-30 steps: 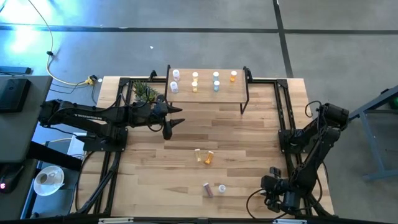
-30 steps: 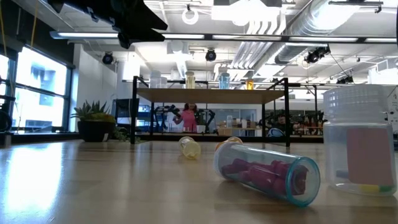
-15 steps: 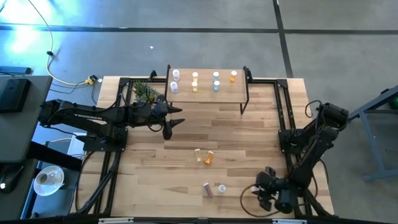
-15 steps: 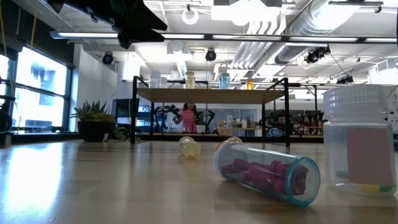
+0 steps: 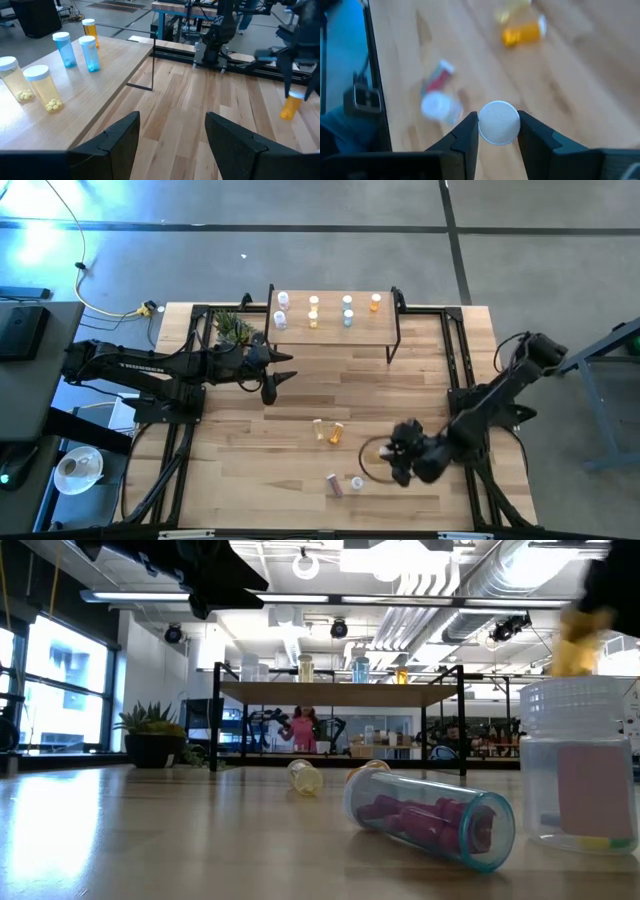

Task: Pick and place medicine bottles onto shelf by color
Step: Put the orange pill bottle aligned with the other orange pill bottle on the shelf, then put the transparent pill bottle aligned with the other transparent pill bottles on the shelf

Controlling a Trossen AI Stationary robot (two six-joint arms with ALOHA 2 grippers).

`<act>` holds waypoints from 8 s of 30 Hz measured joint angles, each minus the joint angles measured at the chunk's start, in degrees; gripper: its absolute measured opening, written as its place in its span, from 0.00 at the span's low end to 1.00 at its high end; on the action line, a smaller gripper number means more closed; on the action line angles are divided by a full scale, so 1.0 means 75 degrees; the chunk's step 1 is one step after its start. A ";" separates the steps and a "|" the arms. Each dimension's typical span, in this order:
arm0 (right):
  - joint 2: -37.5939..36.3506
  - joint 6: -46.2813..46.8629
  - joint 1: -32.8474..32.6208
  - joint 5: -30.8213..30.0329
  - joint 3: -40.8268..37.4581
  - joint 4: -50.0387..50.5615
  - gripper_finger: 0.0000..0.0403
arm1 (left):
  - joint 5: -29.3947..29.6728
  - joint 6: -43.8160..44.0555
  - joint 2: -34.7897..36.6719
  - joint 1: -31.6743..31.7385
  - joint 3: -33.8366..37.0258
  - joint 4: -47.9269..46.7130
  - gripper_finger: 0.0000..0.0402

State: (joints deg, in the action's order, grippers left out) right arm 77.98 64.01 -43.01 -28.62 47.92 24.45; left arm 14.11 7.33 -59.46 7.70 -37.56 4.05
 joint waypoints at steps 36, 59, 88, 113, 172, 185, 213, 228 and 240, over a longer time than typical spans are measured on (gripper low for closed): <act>-0.2227 -0.5945 0.8275 0.1720 0.3014 0.2530 0.26 | 0.0000 0.0000 0.0002 0.0000 -0.0003 -0.0399 0.54; 0.0464 -0.6346 1.0120 0.3771 0.4301 0.3742 0.26 | 0.0000 0.0000 0.0000 0.0000 -0.0003 -0.0399 0.54; 0.1099 -0.6546 1.0236 0.3701 0.4304 0.3739 0.26 | 0.0000 0.0000 0.0003 0.0000 -0.0003 -0.0399 0.54; 0.1099 -0.6644 1.0236 0.3667 0.4304 0.3564 0.42 | 0.0000 0.0000 0.0002 0.0000 -0.0003 -0.0399 0.54; 0.0708 -0.5727 0.5003 0.1912 0.4076 0.4865 0.42 | -0.0004 0.0675 0.0003 -0.0989 -0.0003 -0.1442 0.54; 0.0704 -0.6300 0.4385 0.2703 0.2374 0.1847 0.42 | 0.0006 0.2108 0.0000 -0.1754 0.0300 -0.2143 0.54; 0.1016 -0.6972 0.2767 0.3879 0.0842 -0.1363 0.42 | 0.0606 0.3467 0.0000 -0.1999 0.0784 -0.1634 0.54; 0.2199 -0.7208 0.1584 0.3676 0.0845 -0.2643 0.52 | 0.0606 0.3480 0.0000 -0.1995 0.0784 -0.1525 0.54; 0.2727 -0.7129 0.1202 0.3416 0.0859 -0.2829 0.52 | 0.0606 0.3602 0.0000 -0.1993 0.0784 -0.1532 0.54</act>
State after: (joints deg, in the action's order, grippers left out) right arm 98.43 10.54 -34.00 -3.01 54.36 3.23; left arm 18.65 34.35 -59.46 -7.25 -31.68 -7.44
